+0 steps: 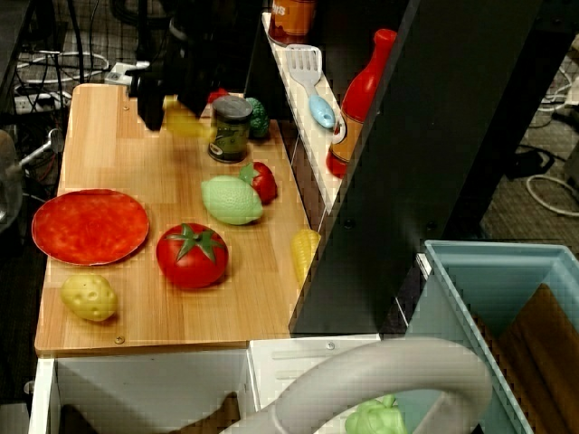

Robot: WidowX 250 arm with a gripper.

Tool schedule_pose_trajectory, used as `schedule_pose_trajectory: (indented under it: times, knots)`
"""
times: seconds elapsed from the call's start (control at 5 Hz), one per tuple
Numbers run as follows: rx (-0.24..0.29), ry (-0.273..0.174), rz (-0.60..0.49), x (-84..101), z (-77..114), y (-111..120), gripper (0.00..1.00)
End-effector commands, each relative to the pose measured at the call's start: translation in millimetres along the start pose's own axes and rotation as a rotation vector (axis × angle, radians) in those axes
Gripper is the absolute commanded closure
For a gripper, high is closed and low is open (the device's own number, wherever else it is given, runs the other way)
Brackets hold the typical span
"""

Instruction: Put banana on plate

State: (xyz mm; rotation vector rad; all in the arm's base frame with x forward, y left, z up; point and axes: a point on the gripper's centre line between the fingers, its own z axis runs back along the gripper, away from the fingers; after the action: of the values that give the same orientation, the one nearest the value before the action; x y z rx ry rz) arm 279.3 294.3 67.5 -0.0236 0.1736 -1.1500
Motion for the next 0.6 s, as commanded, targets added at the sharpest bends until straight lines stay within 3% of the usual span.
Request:
schedule_pose_trajectory:
  times: [0.0,0.4]
  knots:
    - [0.094,0.008,-0.038,-17.3,52.9,-36,1.00]
    - [0.107,0.027,-0.088,-4.7,25.4,-72,1.00]
